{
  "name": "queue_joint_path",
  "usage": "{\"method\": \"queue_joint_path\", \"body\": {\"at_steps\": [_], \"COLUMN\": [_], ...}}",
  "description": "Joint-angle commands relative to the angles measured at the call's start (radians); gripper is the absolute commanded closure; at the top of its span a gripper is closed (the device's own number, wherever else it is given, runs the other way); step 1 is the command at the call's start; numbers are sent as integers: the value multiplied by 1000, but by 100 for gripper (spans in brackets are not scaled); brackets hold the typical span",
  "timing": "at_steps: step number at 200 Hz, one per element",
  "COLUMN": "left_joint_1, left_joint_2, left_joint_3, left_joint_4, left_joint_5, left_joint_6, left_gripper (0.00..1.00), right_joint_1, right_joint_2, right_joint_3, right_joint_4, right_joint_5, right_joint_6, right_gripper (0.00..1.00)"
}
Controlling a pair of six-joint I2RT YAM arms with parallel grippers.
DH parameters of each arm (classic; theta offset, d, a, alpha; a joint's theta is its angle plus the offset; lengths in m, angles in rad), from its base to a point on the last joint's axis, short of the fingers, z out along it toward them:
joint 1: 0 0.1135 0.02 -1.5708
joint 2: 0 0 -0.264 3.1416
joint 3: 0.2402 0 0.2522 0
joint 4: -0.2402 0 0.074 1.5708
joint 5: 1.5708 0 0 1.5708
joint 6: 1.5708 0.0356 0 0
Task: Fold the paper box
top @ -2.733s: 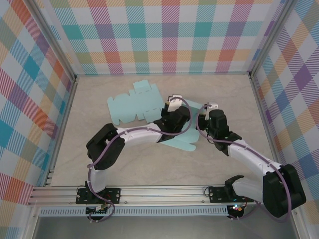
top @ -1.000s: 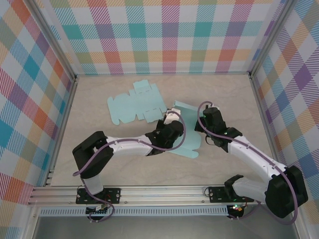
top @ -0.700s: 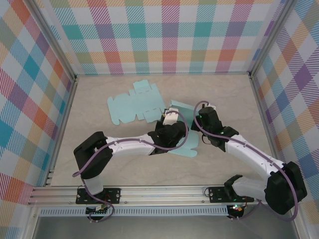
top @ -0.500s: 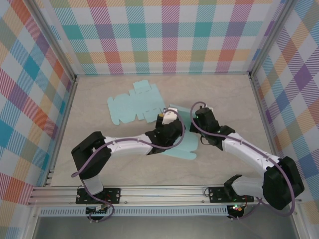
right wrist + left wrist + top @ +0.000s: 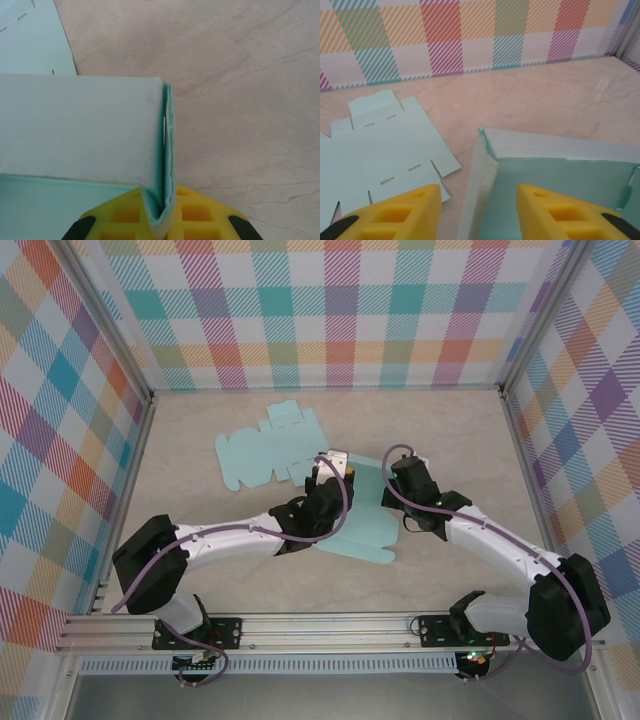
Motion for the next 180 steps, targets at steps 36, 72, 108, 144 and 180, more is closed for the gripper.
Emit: {"method": "queue_joint_path", "body": {"at_steps": [36,72,108,144,180], "left_joint_1": [19,25,32,45,69], "left_joint_2": [58,116,164,220,217], "left_joint_3": [61,93,139,211,219], "left_joint_4": [22,135,178,22,-105], "left_joint_5": [-76,-134,-236,-424,-369], "left_joint_6": [65,148,166,2,-135], "left_gripper": [62,73,90,100,98], "right_joint_1": [8,13,22,40,52], "right_joint_2": [-53,-50,-53,-44,-4], "right_joint_3": [22,16,9,8,43], "right_joint_4": [-10,-17,-36,-33,-40], "right_joint_5": [-24,-41,-41,-41,-36], "right_joint_6": [23,33,50,75,63], "right_gripper": [100,100,100,100,100]}}
